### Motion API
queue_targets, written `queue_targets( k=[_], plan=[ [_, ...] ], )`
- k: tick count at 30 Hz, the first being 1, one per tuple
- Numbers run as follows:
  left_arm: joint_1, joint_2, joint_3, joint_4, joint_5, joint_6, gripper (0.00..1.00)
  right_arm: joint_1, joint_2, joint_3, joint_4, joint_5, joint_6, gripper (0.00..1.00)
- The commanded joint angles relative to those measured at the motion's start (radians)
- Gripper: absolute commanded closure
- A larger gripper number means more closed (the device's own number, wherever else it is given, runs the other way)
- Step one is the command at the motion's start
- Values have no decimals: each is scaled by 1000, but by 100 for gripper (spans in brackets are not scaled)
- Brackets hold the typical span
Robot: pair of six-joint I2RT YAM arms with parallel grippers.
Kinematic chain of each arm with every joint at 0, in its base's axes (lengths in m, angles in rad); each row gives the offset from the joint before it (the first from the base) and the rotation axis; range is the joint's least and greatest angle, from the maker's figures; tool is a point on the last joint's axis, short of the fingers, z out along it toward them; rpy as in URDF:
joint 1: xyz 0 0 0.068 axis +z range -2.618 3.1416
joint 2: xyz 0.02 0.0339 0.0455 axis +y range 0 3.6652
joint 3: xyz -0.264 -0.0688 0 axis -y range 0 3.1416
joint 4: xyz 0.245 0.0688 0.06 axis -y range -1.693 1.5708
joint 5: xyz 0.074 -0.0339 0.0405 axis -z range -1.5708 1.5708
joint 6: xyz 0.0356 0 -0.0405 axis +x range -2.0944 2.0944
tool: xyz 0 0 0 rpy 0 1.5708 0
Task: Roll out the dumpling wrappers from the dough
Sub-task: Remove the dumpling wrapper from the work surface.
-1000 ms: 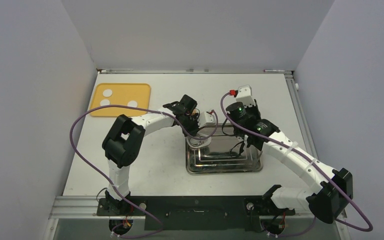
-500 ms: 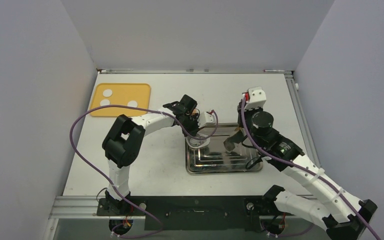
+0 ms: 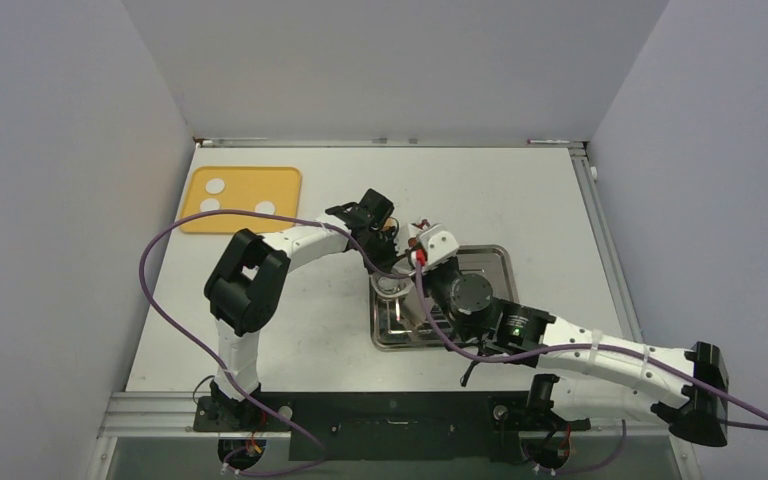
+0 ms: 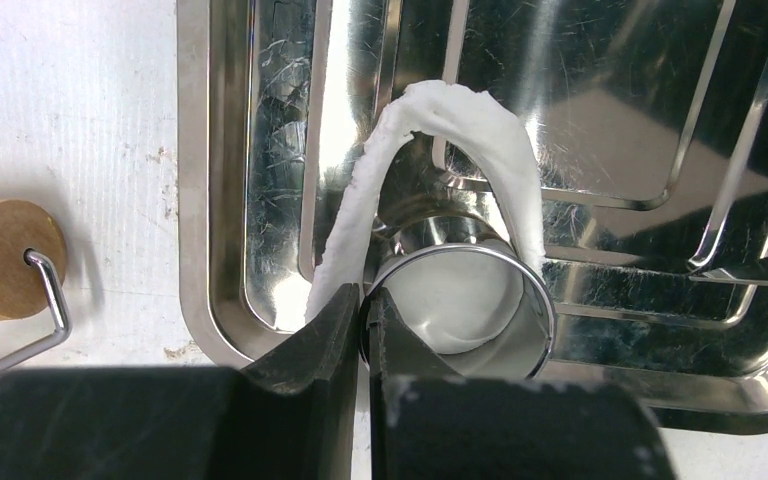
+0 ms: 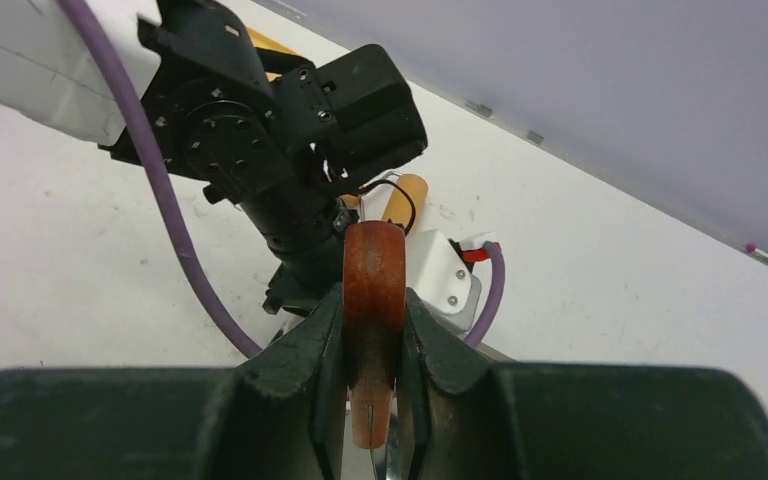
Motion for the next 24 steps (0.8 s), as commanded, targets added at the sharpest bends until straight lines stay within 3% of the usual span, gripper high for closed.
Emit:
queue_targets(
  k=[1, 7, 24],
  plan=[
    [4, 21, 30, -47, 24, -11, 100, 51, 82, 52, 151, 158, -105, 92],
    [4, 21, 32, -49, 26, -9, 100, 51, 165, 89, 179, 262, -164, 92],
    [3, 21, 38, -50, 43, -20, 100, 24, 210, -24, 613, 234, -265, 92]
  ],
)
